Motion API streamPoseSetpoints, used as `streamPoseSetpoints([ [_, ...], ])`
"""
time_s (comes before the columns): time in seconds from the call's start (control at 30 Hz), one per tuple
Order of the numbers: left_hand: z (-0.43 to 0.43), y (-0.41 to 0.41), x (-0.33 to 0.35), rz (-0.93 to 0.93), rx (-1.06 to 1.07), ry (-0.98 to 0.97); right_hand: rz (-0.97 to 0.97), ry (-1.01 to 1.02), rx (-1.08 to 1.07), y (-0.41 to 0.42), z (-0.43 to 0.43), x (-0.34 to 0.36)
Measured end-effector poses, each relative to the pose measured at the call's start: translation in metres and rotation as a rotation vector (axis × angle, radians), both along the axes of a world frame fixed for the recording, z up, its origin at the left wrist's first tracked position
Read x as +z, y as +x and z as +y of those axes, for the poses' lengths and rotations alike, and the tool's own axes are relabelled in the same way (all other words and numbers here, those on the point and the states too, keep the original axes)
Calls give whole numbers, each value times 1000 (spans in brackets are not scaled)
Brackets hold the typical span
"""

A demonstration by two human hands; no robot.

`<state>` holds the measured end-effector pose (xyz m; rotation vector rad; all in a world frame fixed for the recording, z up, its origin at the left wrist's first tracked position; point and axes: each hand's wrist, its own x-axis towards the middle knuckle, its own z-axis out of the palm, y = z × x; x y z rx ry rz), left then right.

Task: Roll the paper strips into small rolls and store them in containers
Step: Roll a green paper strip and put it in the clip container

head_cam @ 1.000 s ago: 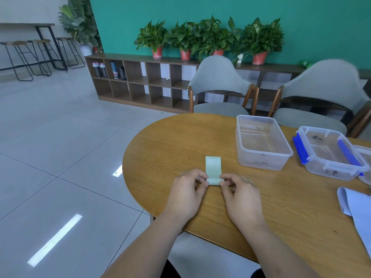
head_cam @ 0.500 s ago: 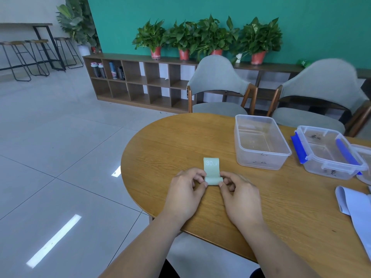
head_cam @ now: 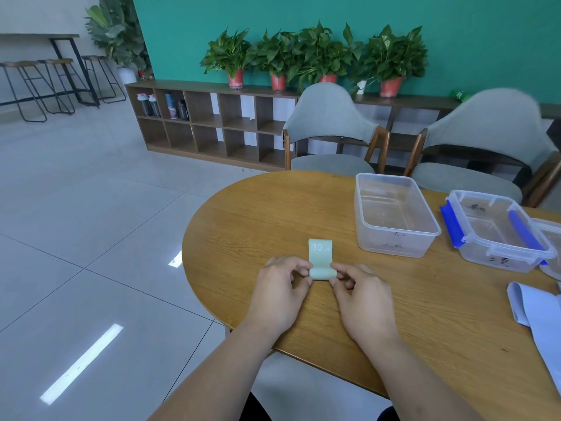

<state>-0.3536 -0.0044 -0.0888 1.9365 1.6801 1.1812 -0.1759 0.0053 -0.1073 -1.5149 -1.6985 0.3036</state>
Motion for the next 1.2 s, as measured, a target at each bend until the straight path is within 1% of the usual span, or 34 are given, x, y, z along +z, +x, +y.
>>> streamPoseSetpoints([
  [0.23, -2, 0, 2, -18, 11, -14, 41, 0, 14, -1, -3, 2],
  [0.5, -1, 1, 0, 32, -2, 0, -17, 4, 18, -1, -1, 0],
  [0.77, -1, -1, 1, -41, -5, -15, 15, -11, 26, -1, -1, 1],
  [0.97, 1, 1, -3, -18, 4, 4, 32, -12, 17, -2, -1, 1],
  [1.1, 3, 1, -4, -24, 4, -15, -11, 1, 16, -2, 0, 1],
  [1.2, 3, -1, -4, -33, -4, -38, 6, 0, 26, 0, 1, 0],
])
